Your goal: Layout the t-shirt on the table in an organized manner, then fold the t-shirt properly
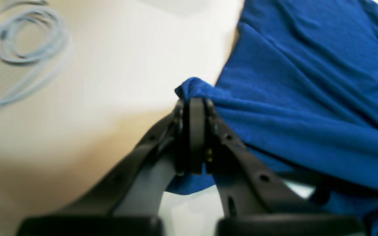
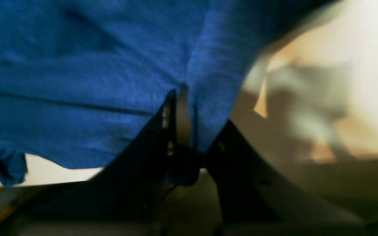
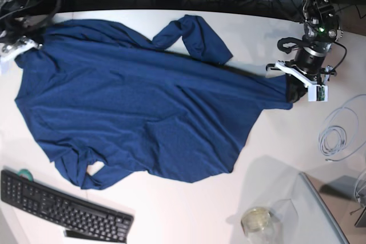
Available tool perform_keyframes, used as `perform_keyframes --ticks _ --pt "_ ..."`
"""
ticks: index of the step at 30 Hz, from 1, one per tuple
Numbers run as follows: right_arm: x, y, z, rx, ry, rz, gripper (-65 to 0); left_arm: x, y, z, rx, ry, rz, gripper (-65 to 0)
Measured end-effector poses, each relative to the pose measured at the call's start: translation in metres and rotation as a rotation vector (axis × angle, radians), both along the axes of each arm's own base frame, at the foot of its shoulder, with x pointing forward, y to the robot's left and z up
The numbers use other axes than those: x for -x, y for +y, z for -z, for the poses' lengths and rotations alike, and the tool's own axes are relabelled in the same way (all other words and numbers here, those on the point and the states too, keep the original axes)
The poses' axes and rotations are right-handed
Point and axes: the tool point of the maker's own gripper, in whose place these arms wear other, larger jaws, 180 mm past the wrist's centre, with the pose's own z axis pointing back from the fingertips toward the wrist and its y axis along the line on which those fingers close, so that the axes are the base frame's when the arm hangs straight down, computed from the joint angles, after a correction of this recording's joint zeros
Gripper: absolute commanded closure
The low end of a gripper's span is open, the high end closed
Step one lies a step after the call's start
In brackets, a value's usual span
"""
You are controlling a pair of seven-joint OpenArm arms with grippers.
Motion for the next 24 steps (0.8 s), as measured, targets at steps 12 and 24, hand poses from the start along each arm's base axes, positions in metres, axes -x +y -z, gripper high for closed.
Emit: perform_keyframes --ticks 12,24 --pt "-0.014 -0.037 -0.103 0.322 -0.063 -0.059 -0.3 0.0 -0.015 -0.068 -0.079 -0.154 0.071 0.0" --pt "0.016 -0.021 -0.086 0.31 0.027 -0.166 -0.2 0.039 0.057 -0.086 -0.105 -0.169 -0.121 0.0"
